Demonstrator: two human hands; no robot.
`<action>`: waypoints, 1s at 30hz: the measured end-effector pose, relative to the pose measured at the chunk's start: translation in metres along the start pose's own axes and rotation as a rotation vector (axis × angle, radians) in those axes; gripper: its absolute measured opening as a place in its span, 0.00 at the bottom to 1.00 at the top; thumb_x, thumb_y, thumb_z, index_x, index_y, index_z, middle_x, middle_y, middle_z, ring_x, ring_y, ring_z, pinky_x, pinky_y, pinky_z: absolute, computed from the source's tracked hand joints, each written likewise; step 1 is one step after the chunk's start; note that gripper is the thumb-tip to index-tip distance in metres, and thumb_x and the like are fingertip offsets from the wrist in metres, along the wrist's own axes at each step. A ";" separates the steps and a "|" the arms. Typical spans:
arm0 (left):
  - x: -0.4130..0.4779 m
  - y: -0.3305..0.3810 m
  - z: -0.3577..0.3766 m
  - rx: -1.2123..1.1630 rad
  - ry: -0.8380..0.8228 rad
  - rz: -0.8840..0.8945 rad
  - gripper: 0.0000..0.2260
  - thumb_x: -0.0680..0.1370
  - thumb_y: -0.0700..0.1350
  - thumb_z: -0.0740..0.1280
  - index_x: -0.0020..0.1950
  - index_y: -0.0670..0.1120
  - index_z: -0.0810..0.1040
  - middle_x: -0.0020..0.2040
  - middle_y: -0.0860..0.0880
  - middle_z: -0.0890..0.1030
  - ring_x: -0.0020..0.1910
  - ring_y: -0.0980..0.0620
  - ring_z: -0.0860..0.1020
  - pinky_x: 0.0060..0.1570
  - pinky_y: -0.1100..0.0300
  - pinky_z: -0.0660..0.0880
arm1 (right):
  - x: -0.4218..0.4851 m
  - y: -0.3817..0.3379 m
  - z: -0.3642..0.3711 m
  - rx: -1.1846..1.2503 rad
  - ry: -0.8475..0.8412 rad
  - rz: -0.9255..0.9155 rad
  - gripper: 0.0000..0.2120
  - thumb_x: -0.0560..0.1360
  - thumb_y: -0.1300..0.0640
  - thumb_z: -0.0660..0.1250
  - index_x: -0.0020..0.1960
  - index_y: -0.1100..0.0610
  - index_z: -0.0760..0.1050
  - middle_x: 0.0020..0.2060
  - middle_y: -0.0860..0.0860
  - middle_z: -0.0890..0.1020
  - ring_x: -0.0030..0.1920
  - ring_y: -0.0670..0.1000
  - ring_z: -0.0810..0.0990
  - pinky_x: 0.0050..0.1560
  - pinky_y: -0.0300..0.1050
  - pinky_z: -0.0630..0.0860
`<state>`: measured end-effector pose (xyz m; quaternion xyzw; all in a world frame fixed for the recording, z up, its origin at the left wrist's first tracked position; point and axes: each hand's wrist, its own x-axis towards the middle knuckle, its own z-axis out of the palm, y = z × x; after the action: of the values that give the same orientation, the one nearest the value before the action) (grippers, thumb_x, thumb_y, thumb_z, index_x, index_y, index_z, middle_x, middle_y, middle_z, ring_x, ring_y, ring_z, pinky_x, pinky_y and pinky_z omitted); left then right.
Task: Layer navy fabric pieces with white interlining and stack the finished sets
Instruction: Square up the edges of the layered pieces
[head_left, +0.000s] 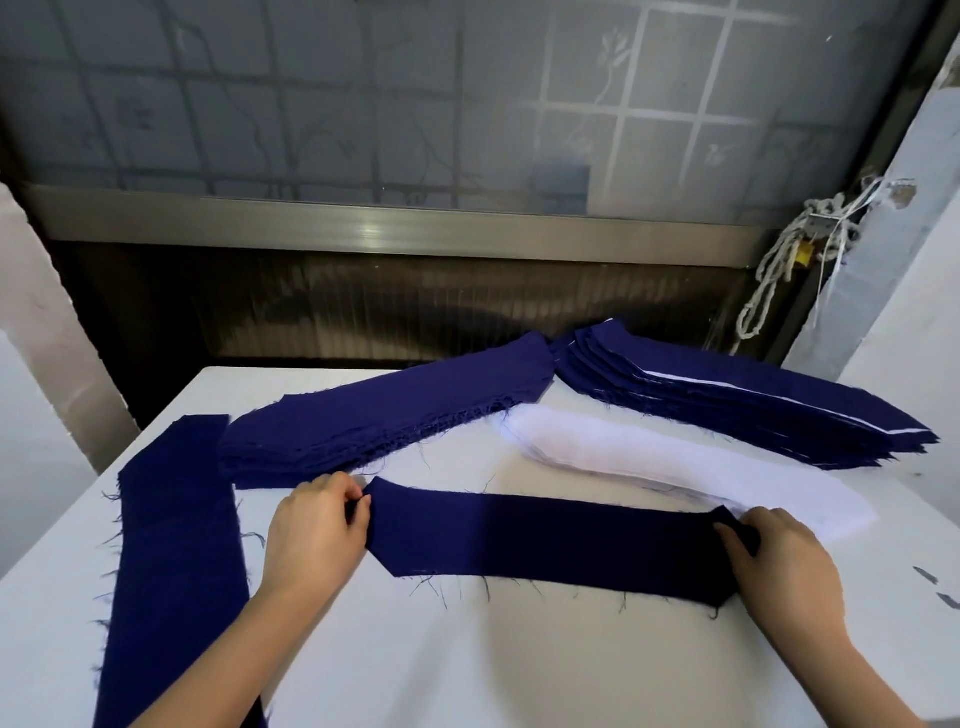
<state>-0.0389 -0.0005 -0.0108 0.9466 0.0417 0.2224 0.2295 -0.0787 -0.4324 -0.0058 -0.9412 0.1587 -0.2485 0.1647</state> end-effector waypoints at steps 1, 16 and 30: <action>0.000 0.000 -0.001 0.012 0.009 0.006 0.01 0.76 0.41 0.70 0.44 0.45 0.79 0.41 0.49 0.81 0.40 0.45 0.77 0.38 0.53 0.71 | 0.000 0.000 0.000 -0.029 0.015 0.042 0.09 0.75 0.54 0.68 0.39 0.57 0.73 0.35 0.53 0.76 0.38 0.59 0.73 0.34 0.49 0.71; 0.000 -0.001 0.010 0.162 -0.080 0.032 0.18 0.75 0.66 0.65 0.49 0.52 0.78 0.45 0.54 0.74 0.45 0.51 0.71 0.47 0.56 0.72 | 0.002 -0.003 0.002 -0.137 -0.038 0.062 0.18 0.75 0.44 0.66 0.35 0.57 0.71 0.36 0.54 0.75 0.41 0.60 0.72 0.37 0.50 0.70; 0.000 0.002 0.004 0.146 -0.120 -0.043 0.16 0.75 0.67 0.63 0.46 0.57 0.81 0.30 0.59 0.77 0.36 0.53 0.77 0.36 0.59 0.69 | -0.004 -0.009 -0.003 -0.010 -0.143 -0.014 0.11 0.74 0.58 0.69 0.35 0.58 0.69 0.29 0.51 0.75 0.31 0.58 0.74 0.31 0.49 0.72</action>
<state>-0.0374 -0.0041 -0.0135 0.9714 0.0642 0.1565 0.1667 -0.0813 -0.4239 -0.0014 -0.9585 0.1413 -0.1809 0.1694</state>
